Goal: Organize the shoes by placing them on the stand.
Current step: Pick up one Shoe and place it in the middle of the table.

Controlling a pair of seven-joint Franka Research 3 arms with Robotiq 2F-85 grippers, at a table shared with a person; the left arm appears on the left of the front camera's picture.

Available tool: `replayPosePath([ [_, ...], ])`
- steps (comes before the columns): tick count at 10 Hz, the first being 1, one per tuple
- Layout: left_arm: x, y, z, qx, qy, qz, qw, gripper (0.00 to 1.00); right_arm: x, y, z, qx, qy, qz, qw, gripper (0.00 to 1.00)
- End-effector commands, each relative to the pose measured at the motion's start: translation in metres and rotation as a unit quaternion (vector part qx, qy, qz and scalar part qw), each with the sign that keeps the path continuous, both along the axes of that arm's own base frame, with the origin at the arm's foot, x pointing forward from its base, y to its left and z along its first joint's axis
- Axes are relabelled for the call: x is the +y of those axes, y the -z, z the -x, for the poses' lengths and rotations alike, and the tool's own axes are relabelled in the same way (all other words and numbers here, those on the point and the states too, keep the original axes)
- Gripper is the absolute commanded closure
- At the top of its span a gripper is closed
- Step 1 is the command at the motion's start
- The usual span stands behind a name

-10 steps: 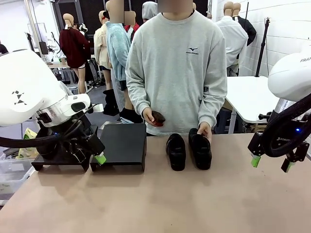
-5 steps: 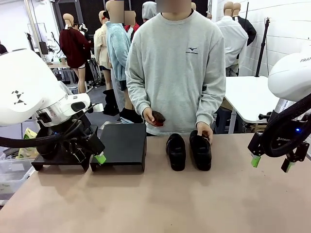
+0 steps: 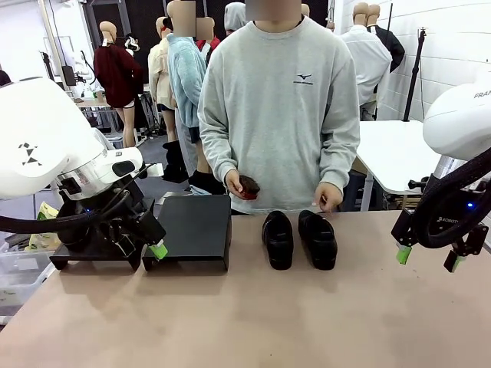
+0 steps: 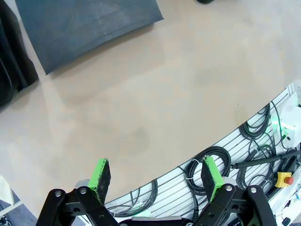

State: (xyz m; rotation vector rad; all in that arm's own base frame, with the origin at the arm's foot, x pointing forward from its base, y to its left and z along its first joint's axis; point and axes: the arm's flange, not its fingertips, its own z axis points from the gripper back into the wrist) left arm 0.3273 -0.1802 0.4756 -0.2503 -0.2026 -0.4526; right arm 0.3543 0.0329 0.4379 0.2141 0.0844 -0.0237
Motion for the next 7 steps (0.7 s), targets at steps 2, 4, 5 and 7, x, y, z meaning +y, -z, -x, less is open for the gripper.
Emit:
replayPosePath([
  [2, 0.0004, 0.0012, -0.0008, 0.002, -0.001, 0.001, 1.0, 0.0, -0.0008, -0.0012, -0.0008, 0.002, -0.004, 0.004, 1.0, 0.0],
  [4, 0.0004, 0.0012, -0.0008, 0.002, -0.001, 0.001, 1.0, 0.0, -0.0008, -0.0012, -0.0008, 0.002, -0.004, 0.004, 1.0, 0.0],
  [5, 0.0004, 0.0012, -0.0008, 0.002, -0.001, 0.001, 1.0, 0.0, -0.0008, -0.0012, -0.0008, 0.002, -0.004, 0.004, 1.0, 0.0],
  [7, 0.0004, 0.0012, -0.0008, 0.002, -0.001, 0.001, 1.0, 0.0, -0.0008, -0.0012, -0.0008, 0.002, -0.004, 0.004, 1.0, 0.0],
])
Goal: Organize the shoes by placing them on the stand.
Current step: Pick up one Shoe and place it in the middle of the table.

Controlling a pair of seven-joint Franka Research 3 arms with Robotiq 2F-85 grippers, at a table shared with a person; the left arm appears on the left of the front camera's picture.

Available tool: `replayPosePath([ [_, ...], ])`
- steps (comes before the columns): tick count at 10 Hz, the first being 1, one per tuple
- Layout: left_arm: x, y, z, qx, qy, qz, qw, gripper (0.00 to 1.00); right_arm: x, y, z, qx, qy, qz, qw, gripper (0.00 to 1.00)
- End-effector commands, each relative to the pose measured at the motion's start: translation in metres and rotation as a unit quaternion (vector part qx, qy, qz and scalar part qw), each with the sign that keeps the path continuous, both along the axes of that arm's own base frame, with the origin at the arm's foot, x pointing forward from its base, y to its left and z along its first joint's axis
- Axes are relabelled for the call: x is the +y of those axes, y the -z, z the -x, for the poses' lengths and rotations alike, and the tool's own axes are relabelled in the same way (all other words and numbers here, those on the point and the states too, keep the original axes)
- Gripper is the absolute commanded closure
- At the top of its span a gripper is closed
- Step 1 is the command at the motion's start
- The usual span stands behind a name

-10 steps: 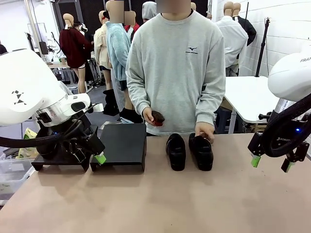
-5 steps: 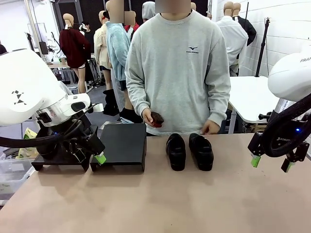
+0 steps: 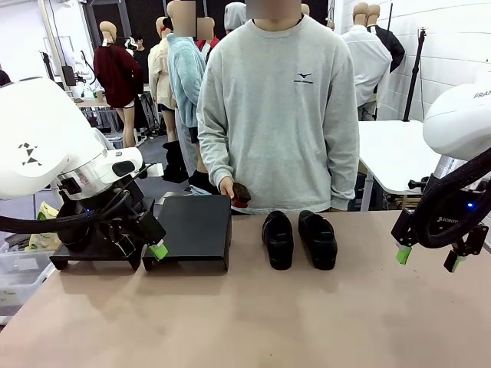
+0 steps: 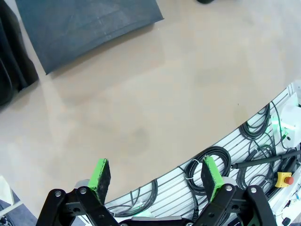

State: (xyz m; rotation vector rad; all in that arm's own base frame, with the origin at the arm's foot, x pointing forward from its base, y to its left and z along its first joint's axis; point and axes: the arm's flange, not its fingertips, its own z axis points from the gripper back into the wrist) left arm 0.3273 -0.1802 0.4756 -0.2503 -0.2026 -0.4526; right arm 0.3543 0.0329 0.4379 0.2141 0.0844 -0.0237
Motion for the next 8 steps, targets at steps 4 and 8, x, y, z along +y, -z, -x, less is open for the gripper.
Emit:
replayPosePath([
  [4, 0.0004, 0.0012, -0.0008, 0.002, -0.001, 0.001, 1.0, 0.0, -0.0008, -0.0012, -0.0008, 0.002, -0.004, 0.004, 1.0, 0.0],
  [8, 0.0004, 0.0012, -0.0008, 0.002, -0.001, 0.001, 1.0, 0.0, 0.0, 0.0, 0.0, 0.0, 0.0, 0.0, 1.0, 0.0],
])
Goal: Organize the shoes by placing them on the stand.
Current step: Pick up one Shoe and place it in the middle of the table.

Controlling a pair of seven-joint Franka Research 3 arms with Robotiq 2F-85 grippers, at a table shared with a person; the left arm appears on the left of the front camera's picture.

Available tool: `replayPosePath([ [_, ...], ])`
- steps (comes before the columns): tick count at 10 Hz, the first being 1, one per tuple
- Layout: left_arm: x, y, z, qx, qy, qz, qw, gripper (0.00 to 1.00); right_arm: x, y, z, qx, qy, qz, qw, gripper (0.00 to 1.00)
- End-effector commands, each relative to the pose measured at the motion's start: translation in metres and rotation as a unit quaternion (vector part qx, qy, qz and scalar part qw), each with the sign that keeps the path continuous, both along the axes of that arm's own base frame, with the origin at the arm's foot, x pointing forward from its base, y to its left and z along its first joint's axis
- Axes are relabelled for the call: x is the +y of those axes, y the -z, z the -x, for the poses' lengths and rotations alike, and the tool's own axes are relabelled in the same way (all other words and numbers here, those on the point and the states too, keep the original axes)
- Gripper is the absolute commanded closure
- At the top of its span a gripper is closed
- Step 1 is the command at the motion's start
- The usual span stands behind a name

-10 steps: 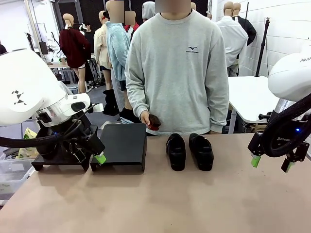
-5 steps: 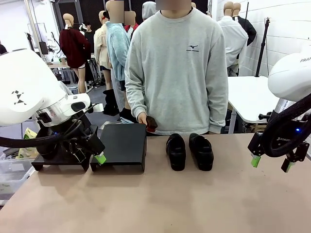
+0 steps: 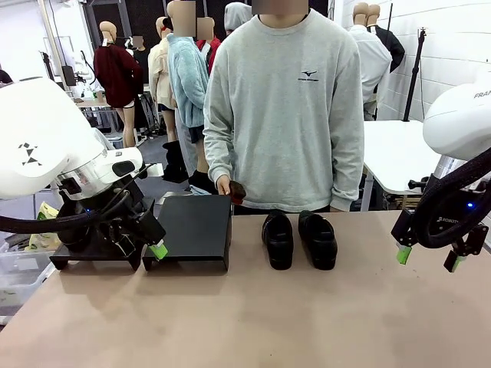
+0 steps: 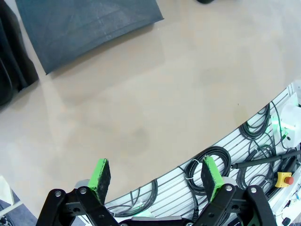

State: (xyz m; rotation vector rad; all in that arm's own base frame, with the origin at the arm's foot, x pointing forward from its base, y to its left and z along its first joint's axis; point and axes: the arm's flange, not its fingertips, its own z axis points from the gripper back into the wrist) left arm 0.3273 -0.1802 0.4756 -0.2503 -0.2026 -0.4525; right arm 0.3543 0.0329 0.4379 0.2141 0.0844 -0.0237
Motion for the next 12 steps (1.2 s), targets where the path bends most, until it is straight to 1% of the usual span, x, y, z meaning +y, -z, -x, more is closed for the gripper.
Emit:
replayPosePath([
  [1, 0.0, 0.001, -0.001, 0.002, -0.001, 0.001, 1.0, 0.0, 0.016, -0.009, -0.003, -0.02, -0.021, 0.007, 1.0, 0.0],
  [3, 0.0, 0.001, -0.001, 0.002, -0.001, 0.001, 1.0, 0.0, 0.065, -0.022, -0.028, -0.064, -0.071, 0.011, 0.995, 0.0],
  [5, 0.0, 0.001, -0.001, 0.002, -0.001, 0.001, 1.0, 0.0, 0.119, -0.03, -0.054, -0.087, -0.094, 0.003, 0.992, 0.0],
  [6, 0.0, 0.001, -0.001, 0.002, -0.001, 0.001, 1.0, 0.0, 0.148, -0.03, -0.076, -0.094, -0.108, -0.022, 0.989, 0.0],
  [7, 0.0, 0.001, -0.001, 0.002, -0.001, 0.001, 1.0, 0.0, 0.166, -0.028, -0.09, -0.087, -0.118, -0.04, 0.988, 0.0],
  [8, 0.0, 0.001, -0.001, 0.002, -0.001, 0.001, 1.0, 0.0, 0.188, -0.023, -0.115, -0.069, -0.111, -0.052, 0.99, 0.0],
  [10, 0.0, 0.001, -0.001, 0.002, -0.001, 0.001, 1.0, 0.0, 0.218, -0.011, -0.156, -0.052, -0.098, -0.054, 0.992, 0.0],
  [11, 0.0, 0.001, -0.001, 0.002, -0.001, 0.001, 1.0, 0.0, 0.232, -0.005, -0.171, -0.034, -0.097, -0.048, 0.994, 0.0],
  [12, 0.0, 0.001, -0.001, 0.002, -0.001, 0.001, 1.0, 0.0, 0.241, -0.002, -0.181, -0.026, -0.102, -0.047, 0.993, 0.0],
])
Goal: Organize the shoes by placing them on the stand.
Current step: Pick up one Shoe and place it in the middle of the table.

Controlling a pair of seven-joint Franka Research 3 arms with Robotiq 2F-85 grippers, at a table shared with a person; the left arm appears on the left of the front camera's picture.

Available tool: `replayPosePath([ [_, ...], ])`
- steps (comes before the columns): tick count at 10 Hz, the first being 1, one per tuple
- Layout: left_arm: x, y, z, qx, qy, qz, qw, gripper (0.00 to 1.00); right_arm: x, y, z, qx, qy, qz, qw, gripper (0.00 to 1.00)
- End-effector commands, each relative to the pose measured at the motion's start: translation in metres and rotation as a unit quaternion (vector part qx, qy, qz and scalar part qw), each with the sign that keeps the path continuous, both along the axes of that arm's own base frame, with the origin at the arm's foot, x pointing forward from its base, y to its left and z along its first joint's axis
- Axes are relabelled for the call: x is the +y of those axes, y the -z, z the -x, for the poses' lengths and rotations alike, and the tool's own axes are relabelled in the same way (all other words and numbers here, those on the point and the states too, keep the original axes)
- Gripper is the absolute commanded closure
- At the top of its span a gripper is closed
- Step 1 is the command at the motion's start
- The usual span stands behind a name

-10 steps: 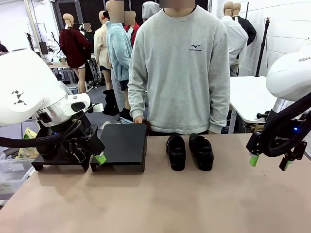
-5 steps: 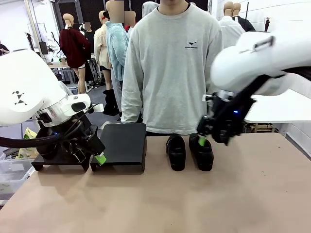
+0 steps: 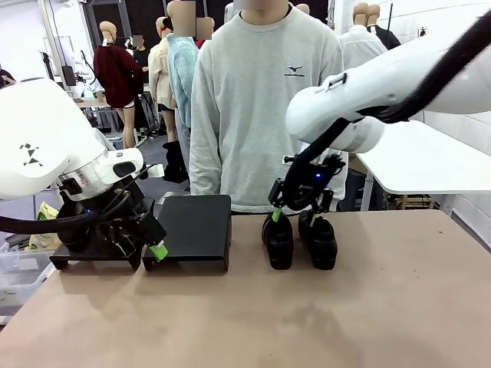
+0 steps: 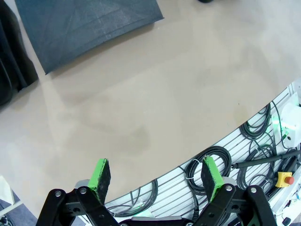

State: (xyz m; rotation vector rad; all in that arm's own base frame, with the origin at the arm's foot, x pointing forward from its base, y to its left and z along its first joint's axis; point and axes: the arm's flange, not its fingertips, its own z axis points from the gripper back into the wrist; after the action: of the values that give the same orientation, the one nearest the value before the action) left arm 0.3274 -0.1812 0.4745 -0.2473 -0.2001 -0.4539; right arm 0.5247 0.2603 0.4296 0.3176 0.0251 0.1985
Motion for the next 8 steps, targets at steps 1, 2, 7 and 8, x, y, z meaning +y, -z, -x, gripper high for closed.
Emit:
replayPosePath([
  [1, 0.001, 0.0, -0.001, 0.001, -0.001, 0.003, 1.0, 0.0, 0.015, -0.013, -0.015, 0.025, -0.008, 0.017, 1.0, 0.0],
  [2, 0.001, 0.0, -0.001, 0.001, -0.001, 0.003, 1.0, 0.0, 0.0, 0.0, 0.0, 0.0, 0.0, 0.0, 1.0, 0.0],
  [7, 0.001, 0.0, -0.001, 0.001, -0.001, 0.003, 1.0, 0.0, 0.033, -0.016, -0.004, -0.01, 0.036, 0.043, 0.998, 0.0],
  [8, 0.001, 0.0, -0.001, 0.001, -0.001, 0.003, 1.0, 0.0, 0.053, -0.022, -0.006, -0.031, 0.054, 0.074, 0.995, 0.0],
])
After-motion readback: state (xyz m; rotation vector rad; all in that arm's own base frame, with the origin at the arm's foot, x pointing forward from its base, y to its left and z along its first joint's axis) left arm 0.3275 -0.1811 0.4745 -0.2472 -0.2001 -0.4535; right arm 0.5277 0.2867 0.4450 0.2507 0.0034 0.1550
